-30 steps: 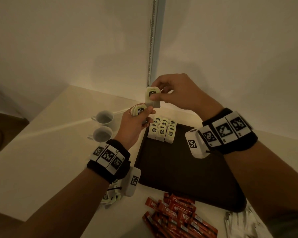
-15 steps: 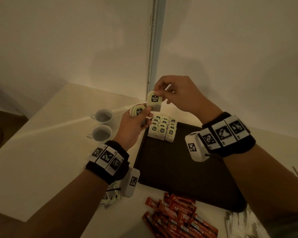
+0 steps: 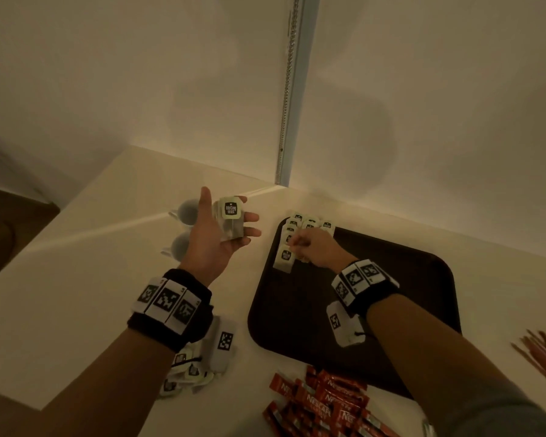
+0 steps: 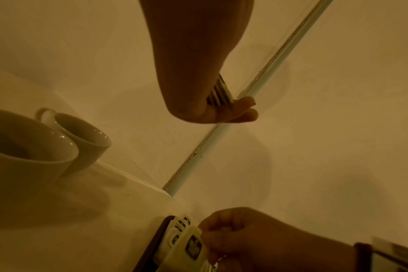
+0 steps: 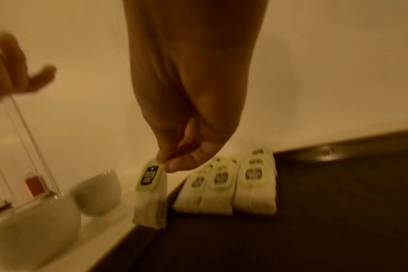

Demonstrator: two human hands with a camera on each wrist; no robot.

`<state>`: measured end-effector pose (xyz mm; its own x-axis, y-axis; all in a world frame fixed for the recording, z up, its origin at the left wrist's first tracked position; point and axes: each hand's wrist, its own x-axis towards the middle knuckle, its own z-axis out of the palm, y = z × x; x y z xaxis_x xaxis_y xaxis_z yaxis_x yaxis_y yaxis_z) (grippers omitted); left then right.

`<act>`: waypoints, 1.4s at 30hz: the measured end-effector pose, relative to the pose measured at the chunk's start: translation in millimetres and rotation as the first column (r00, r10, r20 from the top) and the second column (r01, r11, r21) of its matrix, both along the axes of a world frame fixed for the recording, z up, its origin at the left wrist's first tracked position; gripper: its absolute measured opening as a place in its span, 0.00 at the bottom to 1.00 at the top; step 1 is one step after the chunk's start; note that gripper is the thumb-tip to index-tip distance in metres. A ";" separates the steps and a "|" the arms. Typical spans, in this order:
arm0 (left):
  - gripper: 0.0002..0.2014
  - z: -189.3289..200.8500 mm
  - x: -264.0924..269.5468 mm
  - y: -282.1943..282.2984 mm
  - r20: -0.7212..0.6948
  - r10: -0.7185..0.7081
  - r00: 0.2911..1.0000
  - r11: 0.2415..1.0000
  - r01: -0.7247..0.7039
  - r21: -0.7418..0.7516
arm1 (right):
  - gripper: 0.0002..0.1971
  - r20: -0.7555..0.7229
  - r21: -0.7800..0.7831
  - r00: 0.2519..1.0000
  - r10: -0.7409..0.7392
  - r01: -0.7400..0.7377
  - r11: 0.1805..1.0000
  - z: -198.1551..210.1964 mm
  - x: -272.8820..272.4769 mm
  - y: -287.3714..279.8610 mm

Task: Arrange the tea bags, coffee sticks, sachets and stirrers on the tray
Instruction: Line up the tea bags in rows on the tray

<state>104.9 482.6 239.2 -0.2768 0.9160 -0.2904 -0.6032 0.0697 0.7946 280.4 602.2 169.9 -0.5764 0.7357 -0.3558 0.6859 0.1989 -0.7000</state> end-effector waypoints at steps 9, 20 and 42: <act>0.37 -8.0 -3.8 5.0 -0.019 0.015 1.000 0.999 -0.016 -0.044 | 0.08 0.054 0.149 0.990 -0.128 0.119 0.982 -40.5 -19.5 19.8; 0.39 -7.7 5.2 10.2 -0.055 0.003 0.998 0.997 -0.007 -0.074 | 0.11 -0.386 0.145 0.910 -0.152 0.222 0.964 30.3 -47.7 10.1; 0.08 33.9 41.8 4.0 -0.246 0.059 0.967 0.986 -0.019 0.163 | 0.04 -0.298 0.647 0.897 0.326 -0.061 0.760 200.4 -16.5 -26.9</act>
